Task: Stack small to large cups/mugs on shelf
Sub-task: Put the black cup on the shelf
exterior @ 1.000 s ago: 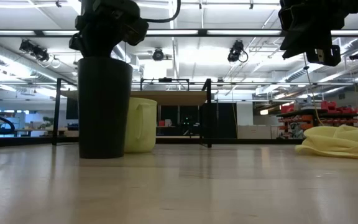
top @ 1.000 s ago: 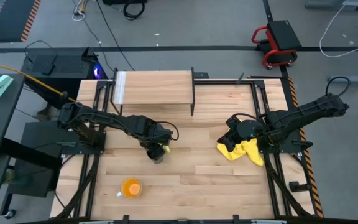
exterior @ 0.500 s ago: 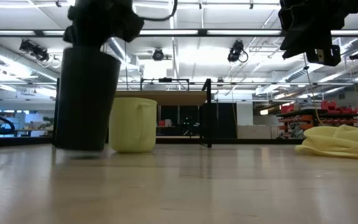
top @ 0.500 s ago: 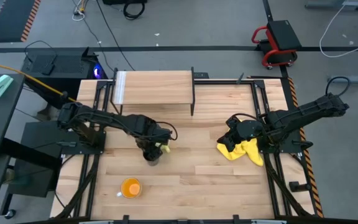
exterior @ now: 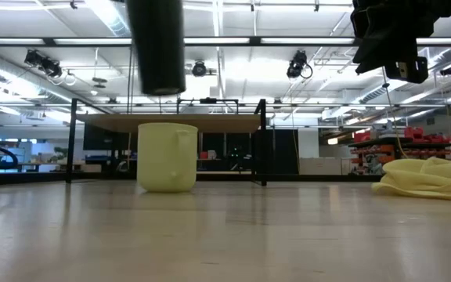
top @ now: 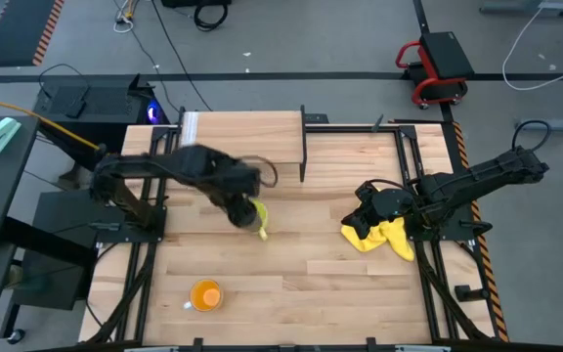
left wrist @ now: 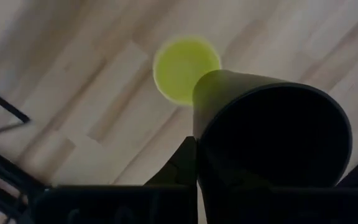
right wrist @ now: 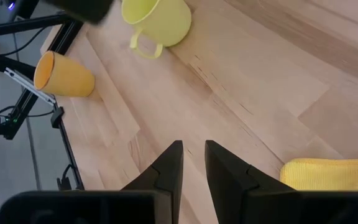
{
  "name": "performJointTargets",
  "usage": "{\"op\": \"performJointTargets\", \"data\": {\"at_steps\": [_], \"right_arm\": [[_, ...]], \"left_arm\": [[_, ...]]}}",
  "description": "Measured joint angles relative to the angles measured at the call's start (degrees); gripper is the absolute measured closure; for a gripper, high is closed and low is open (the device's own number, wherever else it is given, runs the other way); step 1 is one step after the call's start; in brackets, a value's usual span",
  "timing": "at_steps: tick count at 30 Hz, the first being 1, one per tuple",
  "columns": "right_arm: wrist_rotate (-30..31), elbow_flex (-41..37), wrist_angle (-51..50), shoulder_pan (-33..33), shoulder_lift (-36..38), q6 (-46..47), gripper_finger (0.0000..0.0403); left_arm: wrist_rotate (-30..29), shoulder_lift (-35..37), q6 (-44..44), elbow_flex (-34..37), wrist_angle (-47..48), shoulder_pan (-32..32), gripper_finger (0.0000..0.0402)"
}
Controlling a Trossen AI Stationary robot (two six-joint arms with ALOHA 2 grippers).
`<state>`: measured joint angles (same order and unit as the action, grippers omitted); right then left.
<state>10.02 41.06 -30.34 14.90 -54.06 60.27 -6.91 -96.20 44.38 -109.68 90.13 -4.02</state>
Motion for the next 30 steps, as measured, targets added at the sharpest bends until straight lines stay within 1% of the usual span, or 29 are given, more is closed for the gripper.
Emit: {"op": "performJointTargets", "data": {"at_steps": [6, 12, 17, 21, 25, 30], "right_arm": [[0.0, 0.0, 0.1, 0.0, 0.0, 0.1, 0.0328], [0.0, 0.0, 0.1, 0.0, 0.0, 0.2, 0.0328], [0.0, 0.0, 0.2, 0.0, 0.0, 1.0, 0.0328], [0.0, 0.0, 0.2, 0.0, 0.0, 1.1, 0.0328], [0.0, 0.0, 0.2, 0.0, 0.0, 0.8, 0.0328], [0.0, 0.0, 0.2, 0.0, 0.0, 0.7, 0.0328]], "left_arm": [[-2.2, -0.1, -4.9, -6.5, -0.2, 7.2, 0.0394], [-2.5, -0.1, -10.4, -9.3, -0.1, 16.7, 0.0394], [-2.5, -0.1, -14.0, -10.0, -0.1, 25.5, 0.0394], [-1.2, 0.2, -16.3, -10.0, -0.1, 32.9, 0.0394], [0.8, 0.7, -17.0, -10.0, -0.1, 40.3, 0.0394], [1.1, 1.3, -18.8, -10.0, -0.1, 48.0, 0.0394]]}}
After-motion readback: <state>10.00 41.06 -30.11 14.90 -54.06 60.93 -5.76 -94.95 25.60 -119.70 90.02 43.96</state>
